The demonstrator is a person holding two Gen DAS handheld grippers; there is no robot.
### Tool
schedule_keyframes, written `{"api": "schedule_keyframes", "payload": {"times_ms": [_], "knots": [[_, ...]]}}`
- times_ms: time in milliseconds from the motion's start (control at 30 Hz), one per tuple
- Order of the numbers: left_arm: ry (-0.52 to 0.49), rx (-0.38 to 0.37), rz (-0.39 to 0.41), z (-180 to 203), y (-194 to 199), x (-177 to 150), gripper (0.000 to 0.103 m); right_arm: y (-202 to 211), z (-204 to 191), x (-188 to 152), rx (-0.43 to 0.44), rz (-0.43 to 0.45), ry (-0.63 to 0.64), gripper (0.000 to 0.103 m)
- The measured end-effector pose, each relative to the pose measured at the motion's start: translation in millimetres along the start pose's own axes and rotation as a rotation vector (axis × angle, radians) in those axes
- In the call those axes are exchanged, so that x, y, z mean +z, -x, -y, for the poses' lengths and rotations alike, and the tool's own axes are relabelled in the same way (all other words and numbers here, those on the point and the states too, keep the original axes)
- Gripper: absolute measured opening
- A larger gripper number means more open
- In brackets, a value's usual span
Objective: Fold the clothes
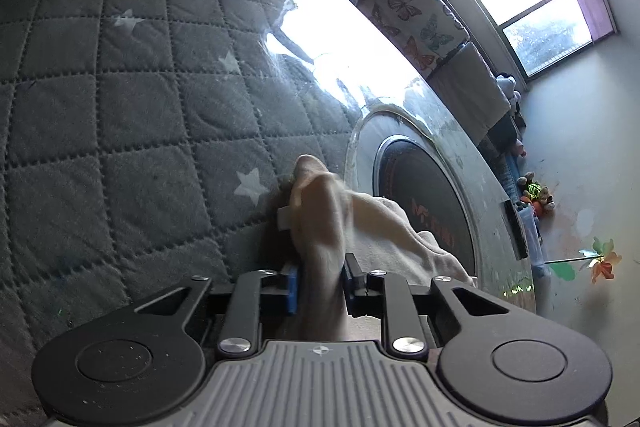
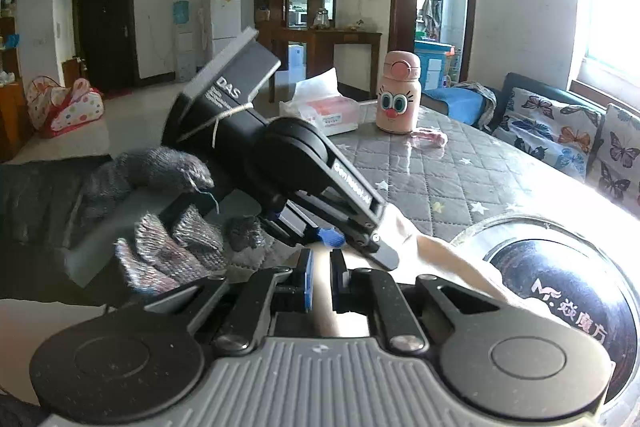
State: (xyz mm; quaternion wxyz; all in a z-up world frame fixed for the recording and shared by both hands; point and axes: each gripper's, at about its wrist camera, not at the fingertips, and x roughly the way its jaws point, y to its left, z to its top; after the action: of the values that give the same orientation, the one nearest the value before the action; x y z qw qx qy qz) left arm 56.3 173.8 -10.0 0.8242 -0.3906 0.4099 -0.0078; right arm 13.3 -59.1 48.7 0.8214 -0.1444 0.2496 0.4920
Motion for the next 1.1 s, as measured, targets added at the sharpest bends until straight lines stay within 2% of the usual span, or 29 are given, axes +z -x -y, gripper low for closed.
{"api": "schedule_keyframes", "payload": {"times_ms": [167, 267, 433, 633, 700, 800, 1000, 1033, 1100], "knots": [[-0.005, -0.003, 0.003, -1, 1, 1, 0.021, 11, 10, -4, -0.019, 0.006, -0.038, 0.01], [-0.012, -0.002, 0.004, 0, -1, 1, 0.021, 15, 40, -18, -0.103, -0.019, -0.116, 0.01], [-0.019, -0.003, 0.004, 0, -3, 0, 0.021, 20, 91, -41, -0.25, -0.064, -0.25, 0.016], [-0.033, 0.008, 0.004, 4, -5, 0, 0.021, 18, 144, -66, -0.376, -0.091, -0.388, 0.033], [-0.04, 0.014, 0.005, 5, -6, 0, 0.021, 14, 157, -72, -0.398, -0.094, -0.413, 0.042], [-0.049, 0.021, 0.004, 7, -6, 0, 0.021, 8, 170, -77, -0.411, -0.095, -0.448, 0.045], [-0.066, 0.025, 0.006, 8, -7, -1, 0.021, 3, 187, -85, -0.362, -0.082, -0.554, 0.042], [-0.069, 0.025, 0.007, 9, -7, -1, 0.021, 3, 189, -86, -0.351, -0.079, -0.568, 0.038], [-0.076, 0.025, 0.011, 9, -7, -1, 0.019, 6, 190, -87, -0.338, -0.074, -0.578, 0.019]]}}
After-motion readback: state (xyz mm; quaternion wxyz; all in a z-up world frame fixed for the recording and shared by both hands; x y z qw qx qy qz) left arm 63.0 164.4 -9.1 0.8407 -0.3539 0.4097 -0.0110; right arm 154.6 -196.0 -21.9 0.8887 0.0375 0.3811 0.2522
